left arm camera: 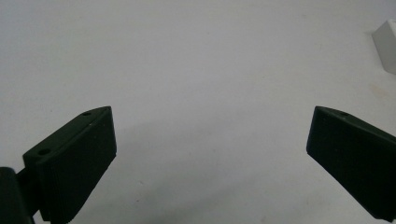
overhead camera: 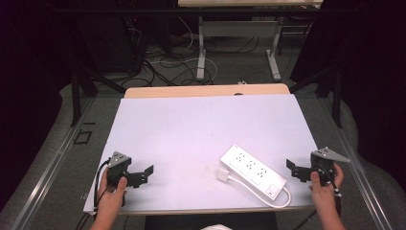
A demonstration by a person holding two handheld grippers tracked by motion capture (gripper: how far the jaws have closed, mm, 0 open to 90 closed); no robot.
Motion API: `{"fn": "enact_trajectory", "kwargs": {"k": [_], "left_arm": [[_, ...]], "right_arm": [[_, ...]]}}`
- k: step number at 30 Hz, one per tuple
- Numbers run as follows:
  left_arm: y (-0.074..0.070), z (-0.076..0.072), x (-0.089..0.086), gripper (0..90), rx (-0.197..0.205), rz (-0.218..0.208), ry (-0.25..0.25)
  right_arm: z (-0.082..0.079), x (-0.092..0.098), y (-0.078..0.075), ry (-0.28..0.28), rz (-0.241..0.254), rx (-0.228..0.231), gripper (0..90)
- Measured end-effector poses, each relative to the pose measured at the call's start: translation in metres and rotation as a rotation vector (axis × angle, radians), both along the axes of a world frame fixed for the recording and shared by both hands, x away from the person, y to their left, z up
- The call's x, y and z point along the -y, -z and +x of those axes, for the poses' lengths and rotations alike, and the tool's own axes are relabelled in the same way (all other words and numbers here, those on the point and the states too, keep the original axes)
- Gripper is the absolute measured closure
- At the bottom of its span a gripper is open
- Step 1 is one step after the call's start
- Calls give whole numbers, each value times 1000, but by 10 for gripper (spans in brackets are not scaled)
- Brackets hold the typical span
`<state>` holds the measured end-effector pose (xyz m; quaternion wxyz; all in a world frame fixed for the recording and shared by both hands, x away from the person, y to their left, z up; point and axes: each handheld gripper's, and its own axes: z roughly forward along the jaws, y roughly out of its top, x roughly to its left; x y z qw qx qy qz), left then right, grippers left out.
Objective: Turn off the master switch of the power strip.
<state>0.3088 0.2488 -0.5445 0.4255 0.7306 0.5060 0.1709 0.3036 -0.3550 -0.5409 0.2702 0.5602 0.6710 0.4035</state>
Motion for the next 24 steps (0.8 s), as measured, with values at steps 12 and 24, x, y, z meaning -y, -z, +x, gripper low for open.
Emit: {"fn": "enact_trajectory", "kwargs": {"k": [12,24], "left_arm": [[-2,-4,4,12,3,2,22],[-5,-7,5,28,3,16,24]], "right_arm": [[-5,-1,-4,5,18,10,0],[-7,-2,-8,-33,-3,2,0]]}}
